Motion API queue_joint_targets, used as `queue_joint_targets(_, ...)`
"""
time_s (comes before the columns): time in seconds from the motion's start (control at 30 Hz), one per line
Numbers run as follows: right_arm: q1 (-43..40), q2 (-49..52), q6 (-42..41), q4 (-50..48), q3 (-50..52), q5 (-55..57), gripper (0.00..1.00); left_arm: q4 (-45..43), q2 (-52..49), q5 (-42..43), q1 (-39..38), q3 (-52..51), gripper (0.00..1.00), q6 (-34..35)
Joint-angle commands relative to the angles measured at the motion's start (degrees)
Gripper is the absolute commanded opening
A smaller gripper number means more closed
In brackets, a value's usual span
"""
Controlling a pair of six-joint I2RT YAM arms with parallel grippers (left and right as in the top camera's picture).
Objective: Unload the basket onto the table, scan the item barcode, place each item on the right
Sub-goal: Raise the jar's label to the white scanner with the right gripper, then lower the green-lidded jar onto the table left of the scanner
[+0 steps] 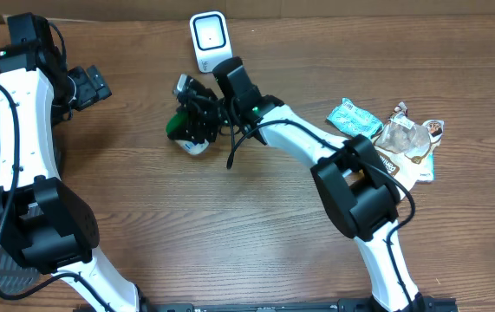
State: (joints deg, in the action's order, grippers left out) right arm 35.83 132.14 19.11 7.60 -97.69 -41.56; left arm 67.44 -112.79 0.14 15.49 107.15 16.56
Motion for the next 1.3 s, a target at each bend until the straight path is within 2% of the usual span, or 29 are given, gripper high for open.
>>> queue_joint_targets(0.0, -0.04, 0.66, 0.26, -0.74, -0.02, -1.2, 0.04, -0.2, -0.35, -0.59, -0.17, -0.31, 1.0, 0.17)
queue_joint_targets(0.33, -0.17, 0.66, 0.92, 0.24, -0.02, -0.94, 0.04, -0.2, -0.35, -0.59, -0.42, -0.31, 0.99, 0.17)
queue_joint_targets(0.43, -0.33, 0.66, 0.9, 1.9, -0.02, -0.5, 0.13, -0.2, -0.35, -0.59, -0.42, -0.28, 1.0, 0.17)
queue_joint_targets(0.67, -1.2, 0.66, 2.4, 6.27, -0.02, 0.96, 0.24, -0.2, -0.35, -0.59, -0.42, -0.28, 1.0, 0.17)
queue_joint_targets(0.73, -1.46, 0.66, 2.4, 6.03, -0.02, 0.68, 0.32, -0.2, -0.35, -0.59, -0.42, -0.28, 0.99, 0.17)
queue_joint_targets(0.83, -1.46, 0.66, 2.38, 3.1, -0.02, -0.37, 0.36, -0.2, -0.35, -0.59, -0.42, -0.31, 1.0, 0.17)
queue_joint_targets(1.0, -1.05, 0.66, 2.4, -6.86, -0.02, -2.67, 0.36, -0.2, -0.35, -0.59, -0.42, -0.31, 1.0, 0.17)
queue_joint_targets(1.07, -0.68, 0.68, 2.43, -10.25, -0.02, -2.64, 0.45, -0.2, -0.35, -0.59, -0.42, -0.28, 0.99, 0.17)
queue_joint_targets(1.27, 0.76, 3.28, 3.87, -21.0, -0.02, -2.1, 0.43, -0.2, -0.35, -0.59, -0.42, -0.31, 1.0, 0.17)
